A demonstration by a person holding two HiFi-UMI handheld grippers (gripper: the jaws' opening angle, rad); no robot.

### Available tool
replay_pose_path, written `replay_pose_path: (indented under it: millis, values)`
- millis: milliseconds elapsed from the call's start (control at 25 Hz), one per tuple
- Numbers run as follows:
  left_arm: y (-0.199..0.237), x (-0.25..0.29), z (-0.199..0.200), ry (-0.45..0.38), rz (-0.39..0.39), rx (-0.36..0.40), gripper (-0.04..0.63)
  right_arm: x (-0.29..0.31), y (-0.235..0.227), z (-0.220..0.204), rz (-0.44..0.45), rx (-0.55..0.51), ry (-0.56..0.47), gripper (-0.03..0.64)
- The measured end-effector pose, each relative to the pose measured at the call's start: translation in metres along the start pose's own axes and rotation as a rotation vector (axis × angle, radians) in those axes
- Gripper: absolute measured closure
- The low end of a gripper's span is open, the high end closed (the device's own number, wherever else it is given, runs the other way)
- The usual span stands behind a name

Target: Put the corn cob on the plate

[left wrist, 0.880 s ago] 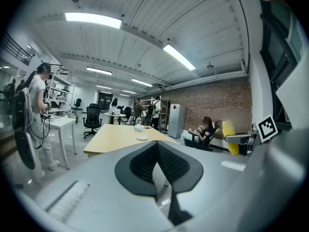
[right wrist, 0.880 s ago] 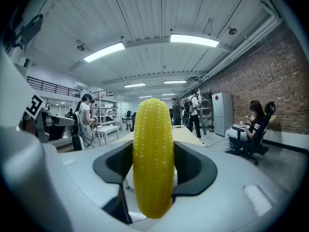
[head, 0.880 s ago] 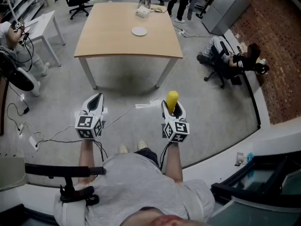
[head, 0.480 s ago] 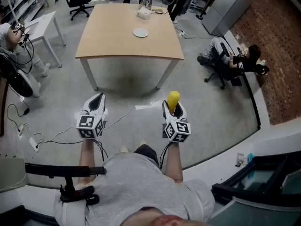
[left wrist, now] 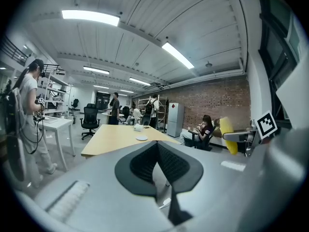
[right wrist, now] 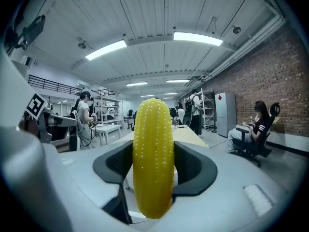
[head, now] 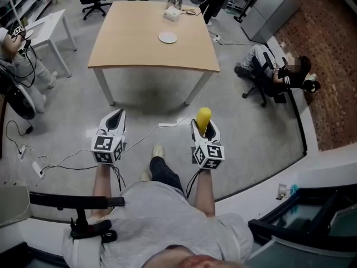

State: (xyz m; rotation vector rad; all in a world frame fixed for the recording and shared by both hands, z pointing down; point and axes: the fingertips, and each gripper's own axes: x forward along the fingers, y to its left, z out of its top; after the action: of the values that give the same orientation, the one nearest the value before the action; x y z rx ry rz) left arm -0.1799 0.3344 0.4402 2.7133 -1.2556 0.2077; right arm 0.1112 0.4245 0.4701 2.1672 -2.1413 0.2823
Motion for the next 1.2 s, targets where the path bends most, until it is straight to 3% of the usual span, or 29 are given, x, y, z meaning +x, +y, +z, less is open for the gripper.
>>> replay_pose_path:
  millis: [920, 1200]
  values:
    - [0.057, 0.177, 0.034, 0.019, 0.032, 0.008, 0.575, 0.186, -0.068, 0.028, 0.063, 0.017, 0.025, 0.359]
    - [0.063, 0.199, 0.053, 0.031, 0.057, 0.001, 0.575, 0.216, -0.072, 0.041, 0.106, 0.025, 0.021, 0.359]
